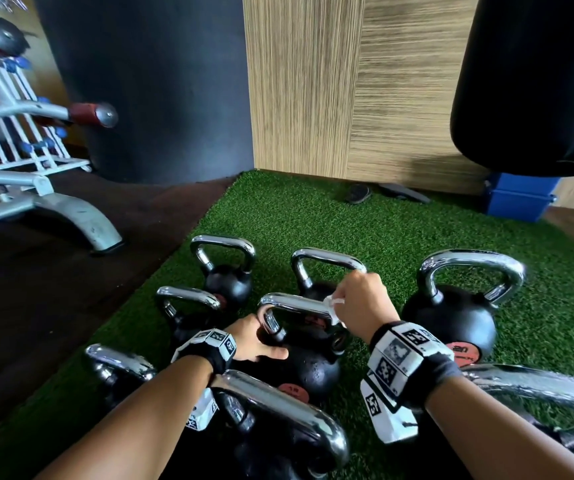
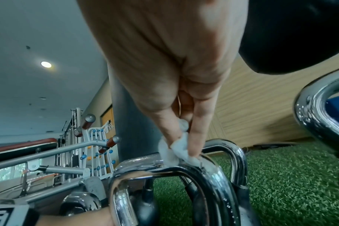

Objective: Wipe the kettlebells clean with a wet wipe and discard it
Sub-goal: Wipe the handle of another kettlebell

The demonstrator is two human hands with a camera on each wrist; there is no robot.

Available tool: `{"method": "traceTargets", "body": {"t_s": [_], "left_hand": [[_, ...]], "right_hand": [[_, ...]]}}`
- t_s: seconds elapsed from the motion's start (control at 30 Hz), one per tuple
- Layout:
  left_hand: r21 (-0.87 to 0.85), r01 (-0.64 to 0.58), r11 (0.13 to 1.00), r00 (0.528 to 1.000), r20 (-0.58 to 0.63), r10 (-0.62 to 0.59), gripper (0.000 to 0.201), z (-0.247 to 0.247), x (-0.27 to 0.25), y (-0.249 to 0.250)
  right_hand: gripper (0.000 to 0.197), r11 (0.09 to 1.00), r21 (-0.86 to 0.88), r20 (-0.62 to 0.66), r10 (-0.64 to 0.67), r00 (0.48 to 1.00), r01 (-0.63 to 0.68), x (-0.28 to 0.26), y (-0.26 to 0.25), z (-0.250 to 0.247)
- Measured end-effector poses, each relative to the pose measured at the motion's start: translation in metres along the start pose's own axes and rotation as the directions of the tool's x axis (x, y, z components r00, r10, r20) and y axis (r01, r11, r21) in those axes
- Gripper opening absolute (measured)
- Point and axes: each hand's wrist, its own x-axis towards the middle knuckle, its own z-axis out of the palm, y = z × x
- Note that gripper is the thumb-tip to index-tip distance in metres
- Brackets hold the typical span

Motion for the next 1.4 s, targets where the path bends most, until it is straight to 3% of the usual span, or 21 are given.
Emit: {"method": "traceTargets", "body": {"t_s": [0.23,0.33,0.4,0.57,0.8,0.87,0.9,0.97,1.03,1.07,1.13,1.2,1.27,1.4], "left_hand": [[0.089,-0.016,0.996,1.0,-0.006,0.016,0.091,-0.002,0.0,0.0],[0.058,-0.01,0.998,1.0,-0.012,0.011,0.063,-0.003,0.0,0.0],[-0.011,0.028,1.0,1.0,0.012,-0.028,0.058,-0.002,0.0,0.001],[-0.101,0.081,0.992,0.991,0.114,-0.069,0.089,0.001,0.004,0.0],[-0.074,0.16,0.984,0.969,0.2,-0.143,0.099,-0.002,0.006,0.003],[-0.023,0.168,0.986,0.963,0.217,-0.159,0.092,-0.004,0.006,0.006],[0.022,0.164,0.986,0.958,0.236,-0.165,0.081,-0.007,0.004,0.009],[0.167,0.15,0.974,0.935,0.296,-0.195,0.056,-0.02,0.003,0.012],[0.26,0.115,0.959,0.95,0.254,-0.182,0.045,-0.039,0.001,0.014],[0.265,0.099,0.959,0.974,0.169,-0.147,0.045,-0.052,-0.001,0.016],[0.189,0.046,0.981,0.997,-0.066,-0.034,0.042,-0.076,-0.008,0.028],[-0.085,-0.034,0.996,0.983,-0.182,0.018,0.029,-0.095,-0.016,0.052],[-0.363,-0.081,0.928,0.99,-0.135,0.033,0.017,-0.106,-0.025,0.082],[-0.483,-0.051,0.874,0.998,0.012,0.065,0.031,-0.109,-0.038,0.129]], "right_hand": [[0.013,0.974,0.0,0.04,0.226,0.973,-0.226,-0.015,0.026,0.002],[0.013,0.967,0.049,-0.001,0.252,0.968,-0.252,-0.015,0.035,0.013],[0.017,0.955,0.081,0.005,0.287,0.958,-0.286,-0.015,0.042,0.022],[0.014,0.908,0.211,0.026,0.365,0.931,-0.362,-0.015,0.059,0.038],[0.011,0.868,0.282,0.115,0.393,0.912,-0.409,-0.025,0.068,0.067],[0.011,0.846,0.335,0.105,0.404,0.909,-0.415,-0.028,0.07,0.067],[0.012,0.839,0.337,0.132,0.407,0.904,-0.427,-0.03,0.072,0.066],[0.016,0.847,0.276,0.308,0.369,0.877,-0.453,-0.037,0.072,0.059],[0.019,0.867,0.27,0.487,0.252,0.836,-0.419,-0.043,0.066,0.048],[0.016,0.886,0.277,0.482,0.206,0.851,-0.372,-0.045,0.06,0.042],[0.011,0.934,0.287,0.319,0.116,0.941,-0.213,-0.041,0.046,0.026],[0.017,0.949,0.313,0.169,-0.005,0.986,-0.049,-0.038,0.027,0.006],[0.027,0.917,0.397,0.069,-0.072,0.995,0.039,-0.032,0.008,-0.007],[0.041,0.798,0.593,-0.073,-0.076,0.994,0.104,-0.016,-0.018,-0.011]]}}
